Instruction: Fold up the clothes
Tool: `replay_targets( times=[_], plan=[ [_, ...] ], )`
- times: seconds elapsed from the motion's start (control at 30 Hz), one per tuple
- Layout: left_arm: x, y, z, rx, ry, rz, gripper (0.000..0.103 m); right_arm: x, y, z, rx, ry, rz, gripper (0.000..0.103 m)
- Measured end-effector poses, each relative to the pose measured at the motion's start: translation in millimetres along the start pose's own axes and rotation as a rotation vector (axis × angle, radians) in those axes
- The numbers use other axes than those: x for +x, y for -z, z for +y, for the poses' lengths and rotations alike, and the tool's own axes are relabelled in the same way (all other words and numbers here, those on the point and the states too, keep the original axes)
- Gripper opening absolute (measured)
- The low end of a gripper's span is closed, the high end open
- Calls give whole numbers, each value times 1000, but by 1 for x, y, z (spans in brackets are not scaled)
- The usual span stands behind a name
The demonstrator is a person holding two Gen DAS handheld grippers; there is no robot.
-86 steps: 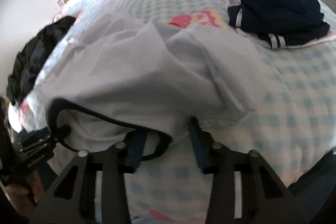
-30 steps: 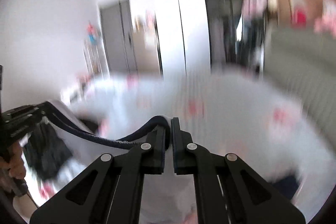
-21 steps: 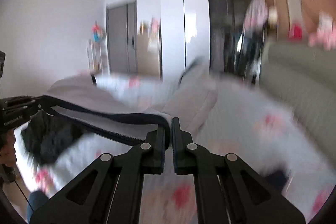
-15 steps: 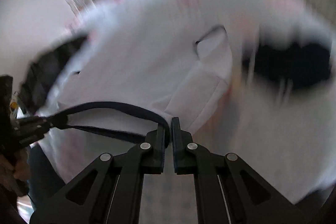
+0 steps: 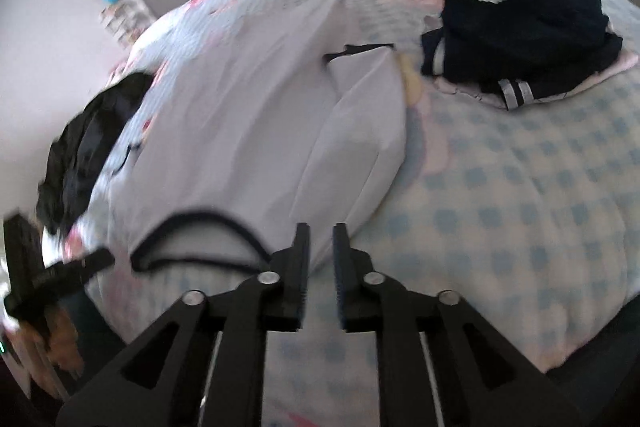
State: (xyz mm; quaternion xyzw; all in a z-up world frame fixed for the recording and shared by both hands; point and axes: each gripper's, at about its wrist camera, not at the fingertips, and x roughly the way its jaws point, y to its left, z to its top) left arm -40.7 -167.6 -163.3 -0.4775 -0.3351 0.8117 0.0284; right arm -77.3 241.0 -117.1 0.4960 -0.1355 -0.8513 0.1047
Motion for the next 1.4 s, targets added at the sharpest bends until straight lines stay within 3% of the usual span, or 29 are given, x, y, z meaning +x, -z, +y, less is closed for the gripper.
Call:
replay_targets(
  times=[0.13, 0.17, 0.27, 0.3, 0.33, 0.37, 0.4, 0.6, 0.8, 0.9, 1.0, 1.1, 1.17, 1.2, 1.3, 1.4],
  plan=[
    [14, -8, 16, -146, 17, -40, 35, 24, -14, -22, 105, -7, 31, 19],
    [16, -11, 20, -181, 30, -54, 35, 26, -16, -25, 118, -9, 32, 24],
    [32, -15, 16, -174, 28, -35, 39, 22, -19, -24, 112, -11, 6, 31],
    [37, -16, 12, -152, 10, -24, 34, 21, -20, -24, 110, -12, -2, 31],
    [37, -19, 9, -123, -15, -24, 17, 19, -21, -24, 108, -12, -10, 30],
    [34, -22, 2, -91, -32, -35, 8, 18, -22, -24, 106, -13, -19, 13],
    [26, -24, -4, -58, -39, -58, 7, 17, -24, -24, 104, -14, -27, 5],
    [-23, -27, -4, 10, -91, -156, 7, 8, -30, -23, 92, -18, -78, 3],
    [-18, 3, 42, -91, -26, -55, 9, 7, -16, -20, 88, -38, -63, 4],
    [-22, 9, 30, -73, 92, -58, 9, 7, -7, -19, 86, -49, -53, 6],
    [-22, 10, 11, -30, 134, -70, 11, 7, 1, -18, 85, -60, -42, 19],
    [-2, 14, -1, -17, 124, -5, 24, 9, 8, -16, 86, -72, -27, 21],
    [12, 15, 1, -79, 73, 11, 26, 21, 11, -18, 121, -95, 17, 21],
    [14, 20, 8, -148, 58, -27, 26, 30, 12, -20, 151, -106, 52, 21],
    [15, 29, 20, -210, 98, -85, 26, 38, 19, -38, 261, -105, 92, 20],
    [17, 33, 22, -194, 146, -71, 27, 33, 25, -48, 307, -146, 95, 20]
  ],
)
